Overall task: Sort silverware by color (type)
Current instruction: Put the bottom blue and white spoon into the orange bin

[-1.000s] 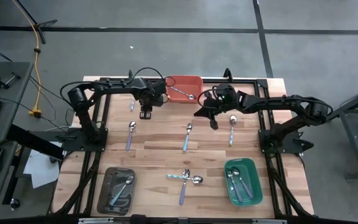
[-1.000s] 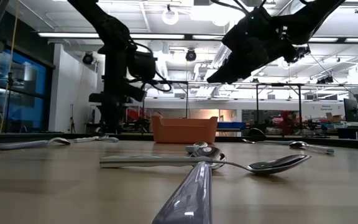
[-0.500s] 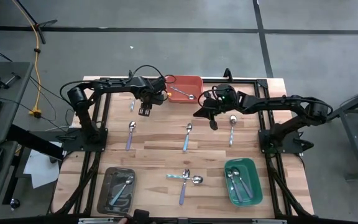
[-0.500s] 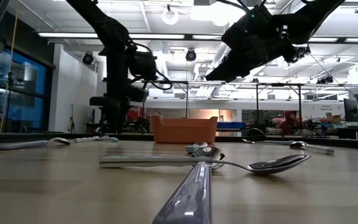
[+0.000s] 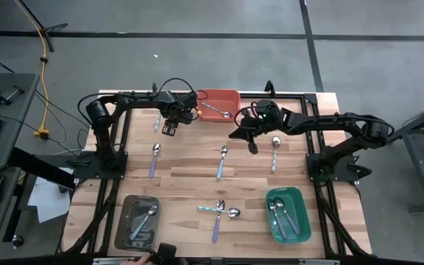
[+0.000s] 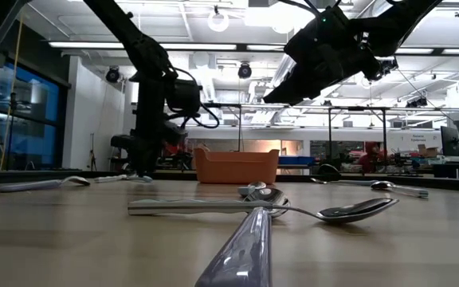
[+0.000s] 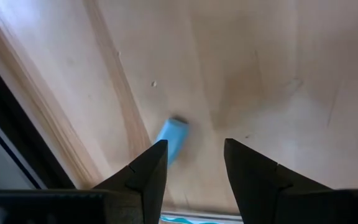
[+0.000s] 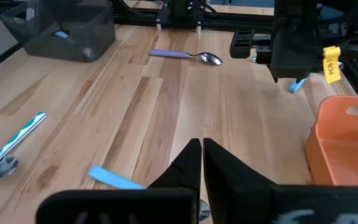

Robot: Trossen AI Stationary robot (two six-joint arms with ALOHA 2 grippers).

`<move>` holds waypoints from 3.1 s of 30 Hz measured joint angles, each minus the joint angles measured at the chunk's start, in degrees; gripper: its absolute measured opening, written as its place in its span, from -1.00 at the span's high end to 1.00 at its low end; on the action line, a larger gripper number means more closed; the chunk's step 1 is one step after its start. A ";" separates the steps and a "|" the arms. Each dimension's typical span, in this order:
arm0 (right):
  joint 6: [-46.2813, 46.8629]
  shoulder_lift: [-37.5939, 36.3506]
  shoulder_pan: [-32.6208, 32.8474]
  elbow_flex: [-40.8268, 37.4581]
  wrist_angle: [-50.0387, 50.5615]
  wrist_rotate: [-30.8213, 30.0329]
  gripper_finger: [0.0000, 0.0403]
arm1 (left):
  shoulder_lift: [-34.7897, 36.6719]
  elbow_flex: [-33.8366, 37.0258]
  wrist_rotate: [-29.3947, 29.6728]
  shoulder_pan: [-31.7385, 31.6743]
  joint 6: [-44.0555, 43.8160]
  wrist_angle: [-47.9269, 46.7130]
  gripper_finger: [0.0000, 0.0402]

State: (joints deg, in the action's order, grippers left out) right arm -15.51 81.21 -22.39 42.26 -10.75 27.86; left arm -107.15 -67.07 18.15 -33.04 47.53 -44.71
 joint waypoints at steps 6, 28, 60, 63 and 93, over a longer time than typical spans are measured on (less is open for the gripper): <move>0.00 0.00 0.00 0.00 0.16 0.00 1.00 | 1.34 0.02 0.69 0.74 -1.24 -0.66 0.24; 1.97 0.00 5.91 -0.02 4.47 -16.05 1.00 | 26.36 23.40 -17.22 23.15 -36.13 26.12 0.97; 7.74 0.02 10.12 -0.02 4.12 -16.70 1.00 | 26.08 23.21 -4.11 47.10 -57.97 34.79 0.97; 7.77 0.02 10.12 -0.02 4.12 -16.71 1.00 | 23.72 23.07 -4.10 46.98 -58.44 39.01 0.99; 7.72 0.04 10.10 -0.02 5.80 -16.70 1.00 | -0.98 6.91 -16.18 54.65 -61.74 39.06 0.14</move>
State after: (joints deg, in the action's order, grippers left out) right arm -7.79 81.25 -12.29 42.24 -4.95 11.16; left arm -108.13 -60.16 1.97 21.62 -14.20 -5.65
